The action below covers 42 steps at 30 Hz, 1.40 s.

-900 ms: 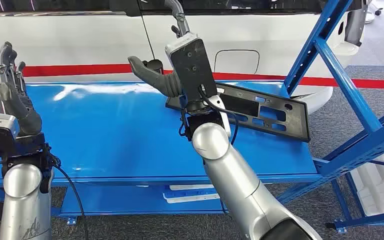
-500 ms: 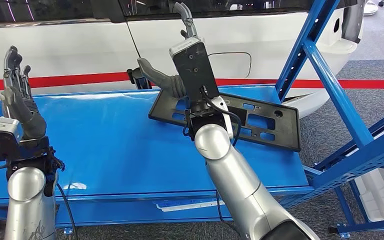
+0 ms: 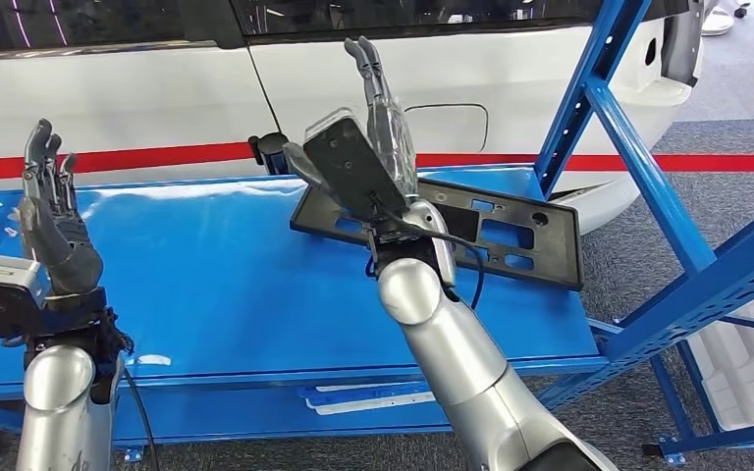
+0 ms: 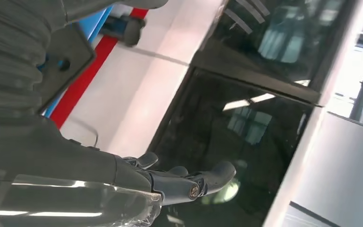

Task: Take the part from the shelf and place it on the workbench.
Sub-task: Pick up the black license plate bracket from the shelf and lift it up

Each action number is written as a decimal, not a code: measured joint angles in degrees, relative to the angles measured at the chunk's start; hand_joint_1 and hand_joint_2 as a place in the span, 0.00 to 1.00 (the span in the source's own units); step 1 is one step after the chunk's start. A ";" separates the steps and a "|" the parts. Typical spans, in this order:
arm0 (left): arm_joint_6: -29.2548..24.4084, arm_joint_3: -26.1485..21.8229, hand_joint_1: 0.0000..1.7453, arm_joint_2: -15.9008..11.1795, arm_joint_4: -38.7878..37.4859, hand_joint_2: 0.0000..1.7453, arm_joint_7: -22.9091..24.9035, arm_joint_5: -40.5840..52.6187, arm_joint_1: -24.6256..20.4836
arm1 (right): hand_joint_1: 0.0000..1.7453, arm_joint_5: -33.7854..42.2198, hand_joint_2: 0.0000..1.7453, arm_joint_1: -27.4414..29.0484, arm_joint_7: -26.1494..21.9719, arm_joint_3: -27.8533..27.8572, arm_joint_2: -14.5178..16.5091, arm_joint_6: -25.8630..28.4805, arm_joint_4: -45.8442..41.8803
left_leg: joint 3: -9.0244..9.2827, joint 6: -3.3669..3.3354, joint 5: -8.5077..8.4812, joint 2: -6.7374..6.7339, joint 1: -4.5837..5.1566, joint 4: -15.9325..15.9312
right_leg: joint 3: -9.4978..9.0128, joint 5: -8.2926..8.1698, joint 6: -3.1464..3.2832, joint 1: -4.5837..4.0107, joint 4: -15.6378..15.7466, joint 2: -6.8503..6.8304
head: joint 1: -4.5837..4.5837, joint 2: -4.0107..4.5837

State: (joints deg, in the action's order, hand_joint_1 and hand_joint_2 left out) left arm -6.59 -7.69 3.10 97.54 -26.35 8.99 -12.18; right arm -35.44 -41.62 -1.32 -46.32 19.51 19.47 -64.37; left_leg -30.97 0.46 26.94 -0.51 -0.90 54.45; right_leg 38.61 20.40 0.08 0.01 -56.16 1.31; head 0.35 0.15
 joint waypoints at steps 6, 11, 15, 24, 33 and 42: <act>0.59 -2.06 0.00 0.92 6.11 0.00 0.46 1.04 1.57 | 0.00 -9.23 1.00 1.42 4.70 -3.57 0.02 -8.82 0.17 | 0.07 0.00 0.00 0.06 0.02 0.10 | -0.16 0.00 0.00 0.01 -0.01 -0.06 | 0.01 0.00; 0.85 -3.13 0.00 1.30 9.14 0.00 0.71 1.52 2.32 | 0.00 -9.46 1.00 1.64 5.27 -6.98 0.02 -8.89 0.91 | 0.07 -0.01 0.01 0.12 0.06 0.11 | -0.17 0.01 -0.01 0.03 0.00 -0.16 | 0.00 0.00; 0.16 -3.56 0.00 1.09 10.86 0.00 -0.13 1.86 2.39 | 0.00 -12.81 1.00 1.15 6.27 -8.76 0.03 -11.11 1.07 | 0.05 -0.01 0.01 0.11 0.08 0.12 | -0.21 0.00 -0.01 0.06 0.00 -0.16 | -0.01 0.00; -2.57 -3.50 0.00 -1.72 15.53 0.00 -0.35 6.14 3.34 | 0.00 -16.07 1.00 0.37 9.33 -18.41 0.02 -14.06 6.42 | 0.15 -0.01 0.01 0.15 0.08 0.12 | -0.25 0.01 0.00 0.04 0.00 -0.18 | 0.01 0.00; -3.19 -1.42 0.00 -1.80 19.89 0.00 3.43 9.73 2.56 | 0.00 -15.52 1.00 0.33 11.97 -21.16 0.01 -11.69 17.71 | 0.27 -0.02 0.02 0.21 0.15 0.16 | -0.42 0.01 -0.01 0.10 0.00 -0.22 | -0.01 0.00; -3.36 -0.68 0.00 -2.59 20.30 0.00 2.73 7.67 3.52 | 0.00 -18.61 1.00 -0.92 15.03 -21.24 0.01 -5.82 27.42 | 0.33 -0.03 0.03 0.26 0.17 0.16 | -0.47 0.01 -0.01 0.13 0.01 -0.24 | 0.00 0.00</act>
State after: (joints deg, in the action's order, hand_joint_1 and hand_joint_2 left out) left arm -9.94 -8.37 0.51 117.83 -23.62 16.65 -8.67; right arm -54.05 -42.54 13.71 -67.56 19.52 13.65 -36.95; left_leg -30.64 0.44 26.97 -0.25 -0.73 54.61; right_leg 38.14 20.41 0.07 0.14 -56.15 1.06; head 0.35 0.15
